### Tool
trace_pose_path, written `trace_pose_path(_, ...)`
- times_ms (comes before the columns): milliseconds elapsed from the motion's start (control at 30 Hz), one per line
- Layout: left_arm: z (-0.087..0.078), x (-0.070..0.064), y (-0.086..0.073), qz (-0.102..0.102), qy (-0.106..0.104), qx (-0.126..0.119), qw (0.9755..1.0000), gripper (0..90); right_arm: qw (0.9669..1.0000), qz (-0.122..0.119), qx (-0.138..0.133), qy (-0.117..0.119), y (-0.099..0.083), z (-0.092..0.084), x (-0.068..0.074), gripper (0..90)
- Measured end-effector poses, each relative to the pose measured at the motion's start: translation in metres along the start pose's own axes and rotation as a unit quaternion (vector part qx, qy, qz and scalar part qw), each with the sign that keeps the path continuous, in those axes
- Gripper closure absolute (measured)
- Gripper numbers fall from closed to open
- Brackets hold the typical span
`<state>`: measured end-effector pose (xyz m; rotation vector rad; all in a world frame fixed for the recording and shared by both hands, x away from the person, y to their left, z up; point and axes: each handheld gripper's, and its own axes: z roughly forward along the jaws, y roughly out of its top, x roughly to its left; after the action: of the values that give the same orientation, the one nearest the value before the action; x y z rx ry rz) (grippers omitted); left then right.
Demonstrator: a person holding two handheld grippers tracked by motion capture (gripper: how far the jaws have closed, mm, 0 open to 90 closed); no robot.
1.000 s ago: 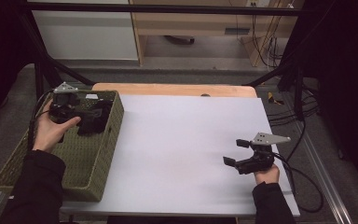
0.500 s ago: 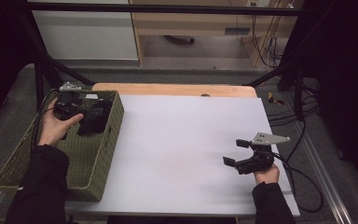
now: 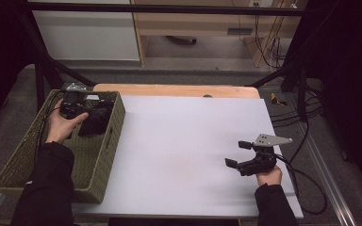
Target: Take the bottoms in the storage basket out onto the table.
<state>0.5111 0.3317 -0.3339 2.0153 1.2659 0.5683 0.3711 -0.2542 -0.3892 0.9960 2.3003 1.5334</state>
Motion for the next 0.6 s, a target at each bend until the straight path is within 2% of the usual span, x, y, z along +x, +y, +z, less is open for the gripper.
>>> trace_pose_path(133, 0.008, 0.003, -0.002, 0.003, 0.007, 0.009, 0.9999, 6.1, 1.0, 0.0, 0.001, -0.001, 0.0, 0.0, 0.0, 3.9)
trace_pose_path(200, 0.012, 0.007, -0.004, -0.007, 0.008, 0.011, 0.9999, 6.7, 1.0, 0.0, 0.001, -0.002, 0.0, 0.0, 0.0, 3.9)
trace_pose_path(367, 0.019, 0.011, -0.009, -0.007, 0.015, 0.02, 0.9997, 7.4, 1.0, 0.0, 0.002, -0.001, 0.0, 0.001, 0.0, 3.9)
trace_pose_path(600, 0.026, 0.012, -0.013, -0.009, 0.014, 0.025, 0.9995, 8.1, 1.0, 0.001, 0.003, -0.002, 0.0, 0.001, 0.0, 3.9)
